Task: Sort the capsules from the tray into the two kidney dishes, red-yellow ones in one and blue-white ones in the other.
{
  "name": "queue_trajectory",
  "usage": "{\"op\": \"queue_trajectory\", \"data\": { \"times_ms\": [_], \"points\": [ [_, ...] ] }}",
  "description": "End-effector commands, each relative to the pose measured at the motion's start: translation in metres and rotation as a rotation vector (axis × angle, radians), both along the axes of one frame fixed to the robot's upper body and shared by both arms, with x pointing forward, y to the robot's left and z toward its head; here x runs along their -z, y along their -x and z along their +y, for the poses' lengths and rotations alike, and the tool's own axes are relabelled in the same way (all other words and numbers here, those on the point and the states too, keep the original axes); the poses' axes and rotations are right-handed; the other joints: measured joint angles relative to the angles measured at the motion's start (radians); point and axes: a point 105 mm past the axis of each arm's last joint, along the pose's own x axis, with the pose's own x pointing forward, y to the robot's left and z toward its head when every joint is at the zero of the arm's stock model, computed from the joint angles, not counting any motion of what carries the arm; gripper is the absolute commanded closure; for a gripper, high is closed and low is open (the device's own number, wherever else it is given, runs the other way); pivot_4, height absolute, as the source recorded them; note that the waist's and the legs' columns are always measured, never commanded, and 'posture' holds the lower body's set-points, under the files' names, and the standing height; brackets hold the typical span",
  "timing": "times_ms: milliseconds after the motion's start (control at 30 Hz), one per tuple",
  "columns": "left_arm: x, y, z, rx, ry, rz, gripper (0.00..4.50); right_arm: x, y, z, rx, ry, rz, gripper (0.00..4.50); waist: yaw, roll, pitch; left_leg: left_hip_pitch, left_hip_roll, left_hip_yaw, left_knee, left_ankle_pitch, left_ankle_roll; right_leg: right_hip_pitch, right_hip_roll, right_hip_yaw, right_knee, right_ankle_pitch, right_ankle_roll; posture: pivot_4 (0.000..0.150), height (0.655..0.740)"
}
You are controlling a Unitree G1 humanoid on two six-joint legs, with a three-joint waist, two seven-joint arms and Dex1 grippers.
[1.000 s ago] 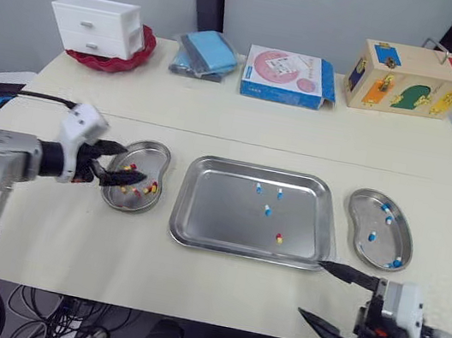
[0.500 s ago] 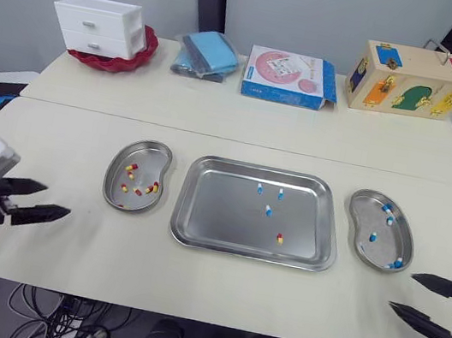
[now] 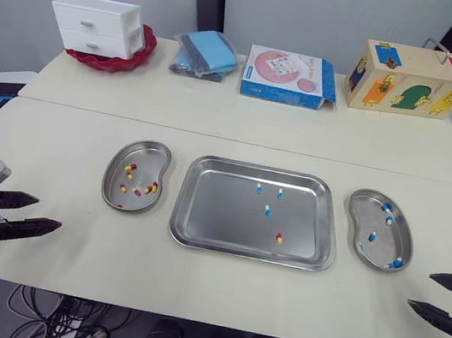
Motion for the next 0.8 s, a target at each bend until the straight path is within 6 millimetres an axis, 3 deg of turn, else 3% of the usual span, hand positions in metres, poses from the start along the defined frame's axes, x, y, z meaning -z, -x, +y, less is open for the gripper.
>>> {"op": "queue_trajectory", "data": {
  "times_ms": [33, 300, 433, 567, 800],
  "points": [
    [-0.022, -0.005, -0.031, 0.134, 0.051, -0.216, 0.04, -0.016, 0.004, 0.012, -0.043, -0.030, -0.020, 0.00, 0.002, 0.000, 0.000, 0.000, 0.000, 0.000, 0.000, 0.000, 0.000, 0.000, 0.000, 0.000, 0.000, 0.000, 0.000, 0.150, 0.7400],
    [-0.001, 0.027, -0.109, 0.475, 0.188, -0.371, 0.04, -0.036, -0.004, 0.063, -0.142, -0.118, -0.104, 0.00, -0.001, 0.000, 0.000, 0.000, 0.000, 0.001, 0.000, 0.000, 0.000, 0.001, 0.000, 0.001, -0.001, 0.000, 0.000, 0.150, 0.7400],
    [0.017, 0.057, -0.138, 0.567, 0.308, -0.401, 0.04, -0.039, -0.008, 0.095, -0.177, -0.177, -0.130, 0.00, 0.000, -0.001, -0.001, 0.000, 0.000, 0.002, 0.000, 0.000, 0.000, 0.001, 0.000, 0.002, -0.001, 0.000, 0.000, 0.150, 0.7400],
    [0.027, 0.072, -0.153, 0.582, 0.389, -0.481, 0.04, -0.038, -0.012, 0.120, -0.192, -0.199, -0.139, 0.00, 0.002, -0.002, -0.001, 0.000, 0.000, 0.001, 0.001, 0.000, 0.000, 0.001, 0.000, 0.002, -0.002, 0.000, 0.001, 0.150, 0.7400],
    [0.034, 0.067, -0.162, 0.499, 0.404, -0.654, 0.04, -0.032, -0.036, 0.159, -0.163, -0.192, -0.200, 0.00, 0.003, -0.004, -0.003, 0.000, 0.000, 0.000, 0.002, 0.000, 0.000, 0.001, 0.000, 0.001, -0.002, 0.001, 0.001, 0.150, 0.7400]
  ]
}}
